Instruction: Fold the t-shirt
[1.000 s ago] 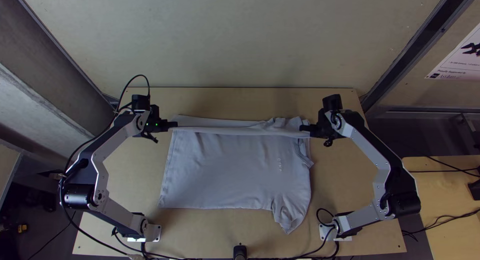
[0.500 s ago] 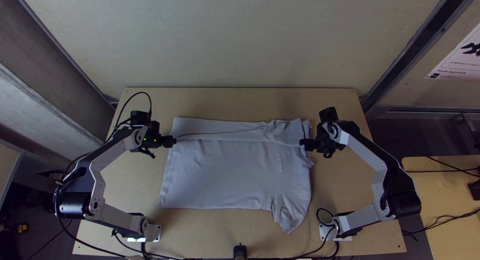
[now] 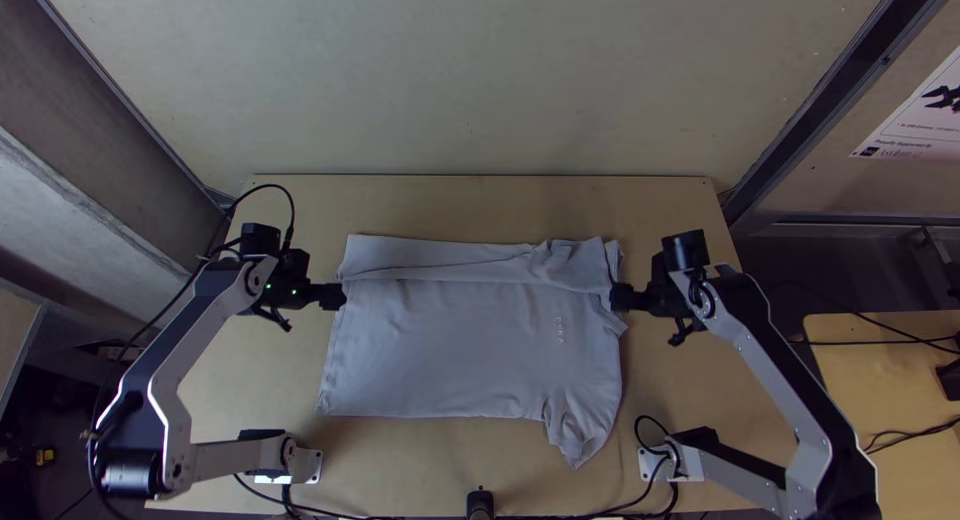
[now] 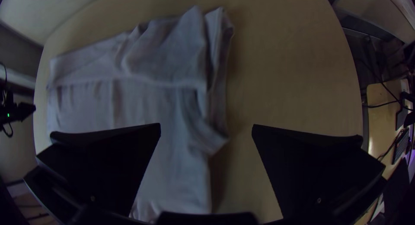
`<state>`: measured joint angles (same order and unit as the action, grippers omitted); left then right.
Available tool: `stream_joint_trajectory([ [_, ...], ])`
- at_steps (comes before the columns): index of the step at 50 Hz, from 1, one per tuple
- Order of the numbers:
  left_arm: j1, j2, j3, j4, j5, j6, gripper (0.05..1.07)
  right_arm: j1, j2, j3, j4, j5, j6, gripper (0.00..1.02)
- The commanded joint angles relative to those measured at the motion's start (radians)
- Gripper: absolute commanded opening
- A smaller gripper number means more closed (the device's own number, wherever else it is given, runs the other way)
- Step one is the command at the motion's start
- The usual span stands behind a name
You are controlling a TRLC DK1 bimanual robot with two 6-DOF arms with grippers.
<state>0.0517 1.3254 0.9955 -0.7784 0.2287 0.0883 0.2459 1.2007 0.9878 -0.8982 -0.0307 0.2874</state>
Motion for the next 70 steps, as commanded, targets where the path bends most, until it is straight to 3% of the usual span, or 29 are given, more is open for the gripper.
stream_joint_trajectory([
  [1, -0.006, -0.091, -0.001, -0.091, 0.014, 0.045, 1.03, 0.049, -0.058, 0.0, -0.077, 0.003, 0.027, 0.99],
  [11, -0.015, -0.152, -0.021, -0.286, -0.011, 0.131, 1.03, 0.127, -0.15, -0.005, -0.208, -0.002, 0.09, 0.99],
  [20, -0.05, -0.143, -0.084, -0.49, -0.055, 0.136, 1.03, 0.17, -0.115, 0.054, -0.409, -0.094, 0.116, 0.99],
  [35, -0.156, -0.183, -0.23, -0.506, -0.149, 0.136, 1.03, 0.213, -0.09, 0.031, -0.476, -0.126, 0.11, 0.98],
  [42, -0.165, -0.147, -0.262, -0.493, -0.161, 0.136, 1.02, 0.219, -0.085, -0.006, -0.476, -0.155, 0.107, 0.89],
  [52, -0.174, -0.061, -0.261, -0.49, -0.163, 0.131, 1.02, 0.222, -0.046, -0.031, -0.478, -0.156, 0.107, 0.9],
  [56, -0.19, -0.026, -0.267, -0.481, -0.167, 0.13, 1.02, 0.222, -0.046, -0.026, -0.478, -0.155, 0.107, 0.96],
  [67, -0.25, 0.093, -0.264, -0.466, -0.18, 0.122, 1.01, 0.22, -0.03, -0.031, -0.478, -0.155, 0.098, 0.95],
  [70, -0.266, 0.11, -0.268, -0.452, -0.184, 0.119, 0.95, 0.222, -0.032, -0.037, -0.478, -0.155, 0.087, 0.95],
])
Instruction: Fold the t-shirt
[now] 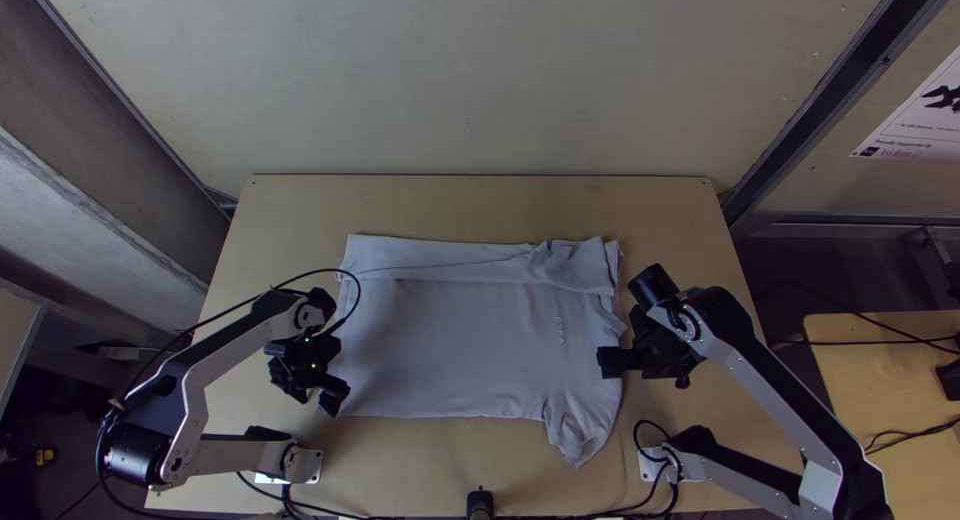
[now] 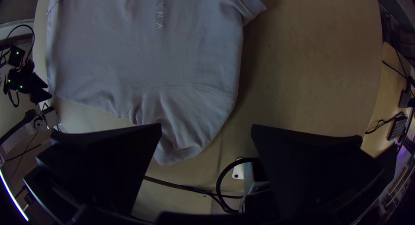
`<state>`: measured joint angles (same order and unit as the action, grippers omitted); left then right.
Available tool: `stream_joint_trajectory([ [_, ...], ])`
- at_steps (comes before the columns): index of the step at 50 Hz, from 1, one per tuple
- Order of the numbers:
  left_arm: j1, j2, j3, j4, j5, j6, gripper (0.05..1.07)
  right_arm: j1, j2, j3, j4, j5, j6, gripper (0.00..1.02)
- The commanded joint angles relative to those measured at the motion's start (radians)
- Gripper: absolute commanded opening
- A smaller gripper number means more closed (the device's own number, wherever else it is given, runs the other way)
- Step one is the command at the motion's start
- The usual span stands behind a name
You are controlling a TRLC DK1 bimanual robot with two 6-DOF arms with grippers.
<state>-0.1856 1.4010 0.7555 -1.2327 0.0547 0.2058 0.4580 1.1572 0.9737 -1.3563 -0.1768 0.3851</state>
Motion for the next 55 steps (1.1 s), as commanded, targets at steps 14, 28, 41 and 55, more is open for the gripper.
stream_joint_trajectory([
  [14, -0.094, 0.076, -0.021, 0.019, -0.019, -0.026, 0.66, 0.019, 0.041, -0.19, -0.02, -0.009, -0.032, 0.92],
  [28, -0.149, 0.113, -0.008, 0.059, -0.018, -0.071, 0.41, 0.076, 0.102, -0.25, 0.01, -0.013, -0.012, 0.92],
  [41, -0.152, 0.072, 0.025, 0.122, -0.004, -0.074, 0.08, 0.116, 0.173, -0.233, 0.022, -0.058, -0.012, 0.92],
  [55, -0.126, 0.055, 0.059, 0.125, 0.025, -0.066, 0.08, 0.165, 0.277, -0.225, 0.1, -0.096, -0.006, 0.86],
])
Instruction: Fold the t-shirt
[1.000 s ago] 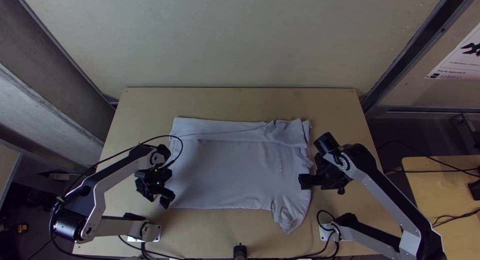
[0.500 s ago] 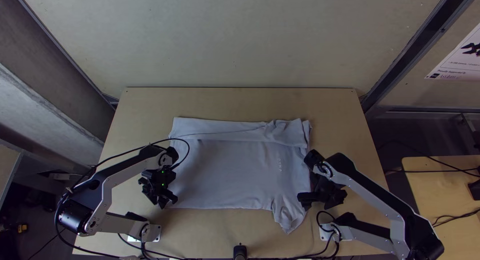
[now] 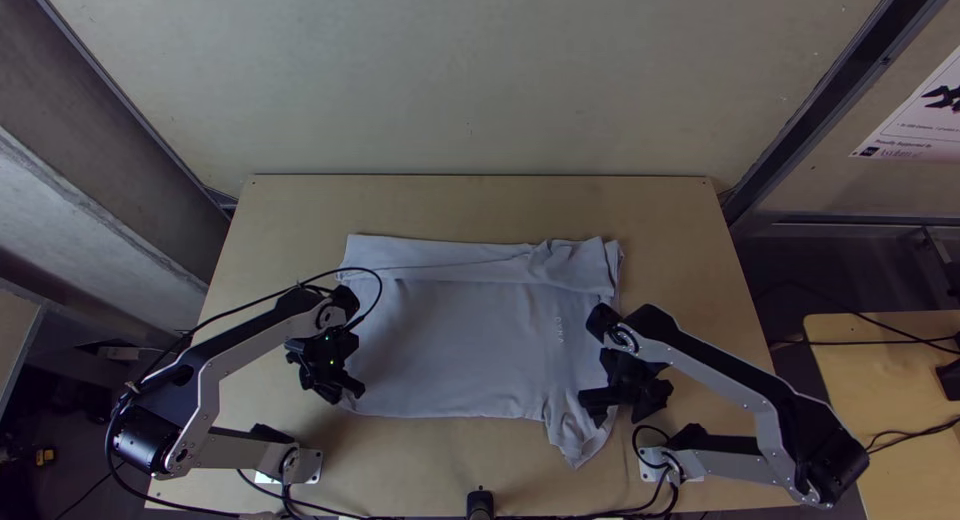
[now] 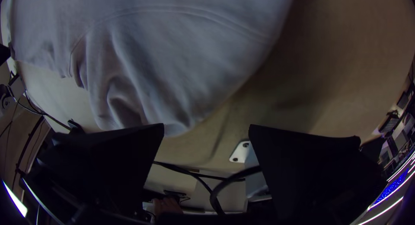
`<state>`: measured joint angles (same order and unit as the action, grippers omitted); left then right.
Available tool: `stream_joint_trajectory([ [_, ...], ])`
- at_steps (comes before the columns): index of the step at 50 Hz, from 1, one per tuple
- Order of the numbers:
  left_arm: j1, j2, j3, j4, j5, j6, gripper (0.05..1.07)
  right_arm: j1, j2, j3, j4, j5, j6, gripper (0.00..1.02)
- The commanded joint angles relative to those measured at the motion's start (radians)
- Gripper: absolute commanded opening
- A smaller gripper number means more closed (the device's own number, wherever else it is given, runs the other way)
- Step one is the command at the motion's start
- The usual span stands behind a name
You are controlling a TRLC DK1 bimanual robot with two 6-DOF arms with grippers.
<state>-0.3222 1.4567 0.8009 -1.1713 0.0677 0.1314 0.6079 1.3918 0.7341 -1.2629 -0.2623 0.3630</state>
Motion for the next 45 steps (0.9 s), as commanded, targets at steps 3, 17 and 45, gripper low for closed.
stream_joint_trajectory([
  [3, 0.012, -0.004, 0.024, 0.055, 0.012, 0.005, 0.08, 0.02, 0.075, 0.016, 0.013, -0.011, 0.016, 0.83],
  [17, 0.043, -0.016, 0.06, 0.027, 0.012, 0.01, 0.08, 0.055, 0.154, 0.03, 0.016, -0.025, 0.016, 0.67],
  [45, 0.08, -0.025, 0.112, 0.004, 0.012, 0.016, 0.08, 0.044, 0.115, 0.087, 0.074, 0.055, 0.007, 0.03],
])
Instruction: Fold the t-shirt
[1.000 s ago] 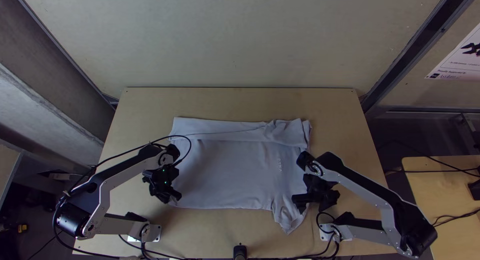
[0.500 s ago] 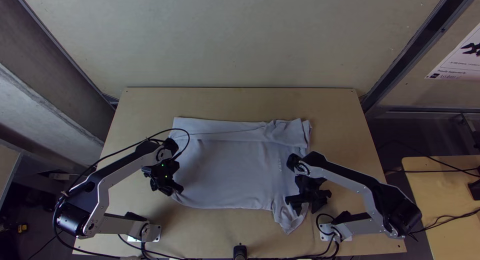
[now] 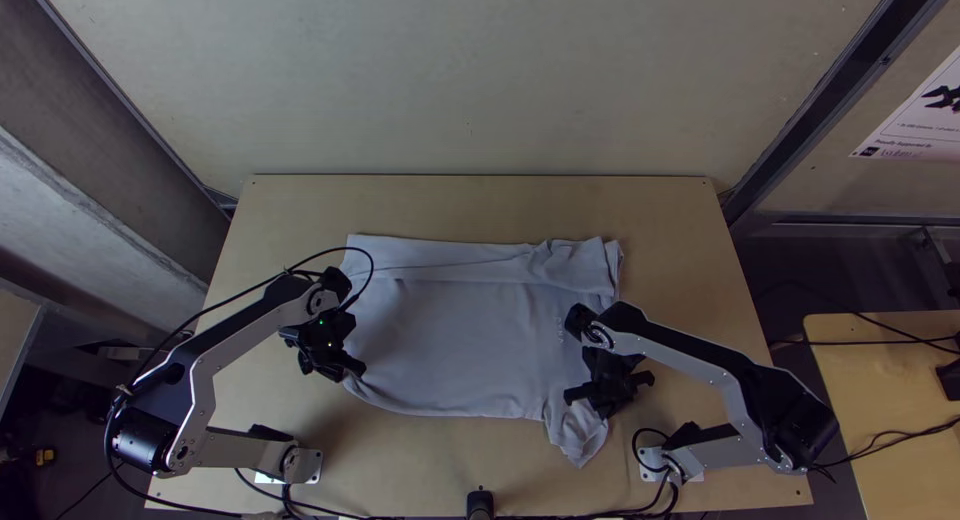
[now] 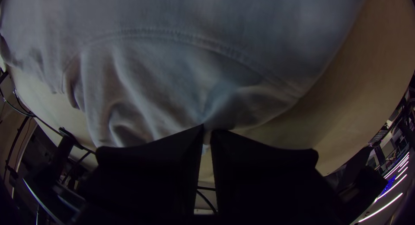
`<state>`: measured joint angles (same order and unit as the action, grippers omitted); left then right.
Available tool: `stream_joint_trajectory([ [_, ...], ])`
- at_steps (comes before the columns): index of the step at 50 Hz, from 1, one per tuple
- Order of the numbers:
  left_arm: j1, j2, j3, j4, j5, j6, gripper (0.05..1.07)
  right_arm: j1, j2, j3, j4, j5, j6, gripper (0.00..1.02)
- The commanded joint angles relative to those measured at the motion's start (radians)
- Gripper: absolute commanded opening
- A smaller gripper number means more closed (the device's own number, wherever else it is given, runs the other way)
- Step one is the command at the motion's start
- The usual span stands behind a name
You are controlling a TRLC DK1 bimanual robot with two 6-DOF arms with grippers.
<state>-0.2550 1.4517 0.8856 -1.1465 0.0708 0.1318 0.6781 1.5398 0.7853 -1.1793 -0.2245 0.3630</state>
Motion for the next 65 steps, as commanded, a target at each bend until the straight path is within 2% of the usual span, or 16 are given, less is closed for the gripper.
stream_joint_trajectory([
  [1, 0.017, -0.021, 0.033, -0.021, 0.009, 0.014, 0.08, -0.031, -0.041, 0.043, -0.02, 0.02, 0.005, 0.03],
  [16, 0.109, -0.025, 0.139, -0.035, 0.017, 0.025, 0.08, -0.137, -0.133, 0.134, -0.105, 0.066, -0.022, 0.03],
  [31, 0.183, -0.016, 0.217, -0.041, 0.018, 0.054, 0.08, -0.253, -0.135, 0.219, -0.114, 0.151, -0.084, 0.03],
  [50, 0.2, 0.101, 0.461, -0.05, 0.018, 0.042, 0.08, -0.351, -0.01, 0.471, -0.114, 0.195, -0.144, 0.03],
  [65, 0.206, 0.239, 0.653, -0.05, 0.017, 0.04, 0.08, -0.417, 0.184, 0.678, -0.092, 0.215, -0.193, 0.03],
])
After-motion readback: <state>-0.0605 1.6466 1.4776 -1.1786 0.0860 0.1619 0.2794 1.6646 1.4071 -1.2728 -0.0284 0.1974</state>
